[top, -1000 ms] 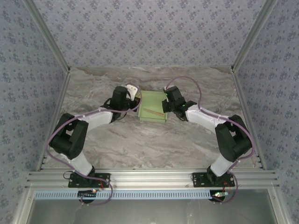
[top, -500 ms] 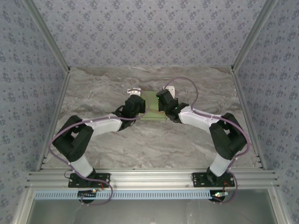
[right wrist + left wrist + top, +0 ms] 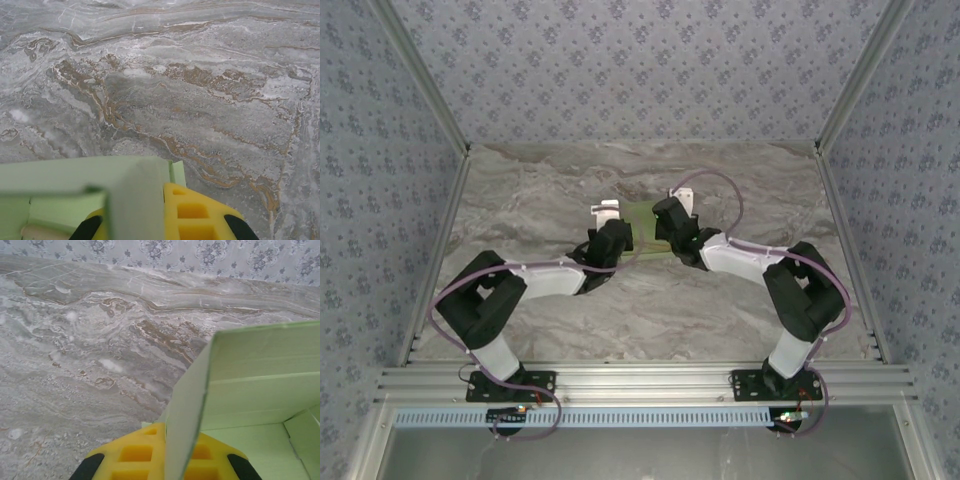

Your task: Fold the paper box

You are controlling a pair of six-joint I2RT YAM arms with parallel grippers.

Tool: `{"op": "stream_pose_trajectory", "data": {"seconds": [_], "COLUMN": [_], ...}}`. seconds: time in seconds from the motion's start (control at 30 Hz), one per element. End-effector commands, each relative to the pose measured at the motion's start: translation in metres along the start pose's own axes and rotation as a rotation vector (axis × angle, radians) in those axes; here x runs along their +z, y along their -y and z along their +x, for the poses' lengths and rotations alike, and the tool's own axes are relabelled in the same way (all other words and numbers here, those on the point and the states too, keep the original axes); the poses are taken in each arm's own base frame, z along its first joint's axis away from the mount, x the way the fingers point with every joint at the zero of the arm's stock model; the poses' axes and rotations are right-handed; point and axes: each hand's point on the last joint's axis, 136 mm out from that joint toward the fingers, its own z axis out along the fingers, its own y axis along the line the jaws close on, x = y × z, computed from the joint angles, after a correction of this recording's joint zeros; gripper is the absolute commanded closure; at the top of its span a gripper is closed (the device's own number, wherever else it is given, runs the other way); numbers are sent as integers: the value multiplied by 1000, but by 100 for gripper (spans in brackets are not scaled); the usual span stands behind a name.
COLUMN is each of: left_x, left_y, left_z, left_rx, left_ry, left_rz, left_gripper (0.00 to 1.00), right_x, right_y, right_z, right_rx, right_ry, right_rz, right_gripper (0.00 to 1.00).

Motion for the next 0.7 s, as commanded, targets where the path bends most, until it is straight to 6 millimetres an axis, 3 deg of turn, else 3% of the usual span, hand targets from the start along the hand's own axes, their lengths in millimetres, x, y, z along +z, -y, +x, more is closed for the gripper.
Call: {"op": "stream_pose_trajectory", "data": {"seconds": [0.0,0.67], "left_x": [-2,-21], "left_y": [-15,-18], "left_z": [2,55], "left_rx": [-30,12], "left_ry": [60,97], "left_rz": [-102,-201], "left_gripper": [100,100], "right_x": [1,-6], "right_y": [9,16], "right_z": [-5,28], "right_rx": [23,-45], "right_ry": [56,85], "right_rz": [30,-9], "right_gripper": [100,100]}}
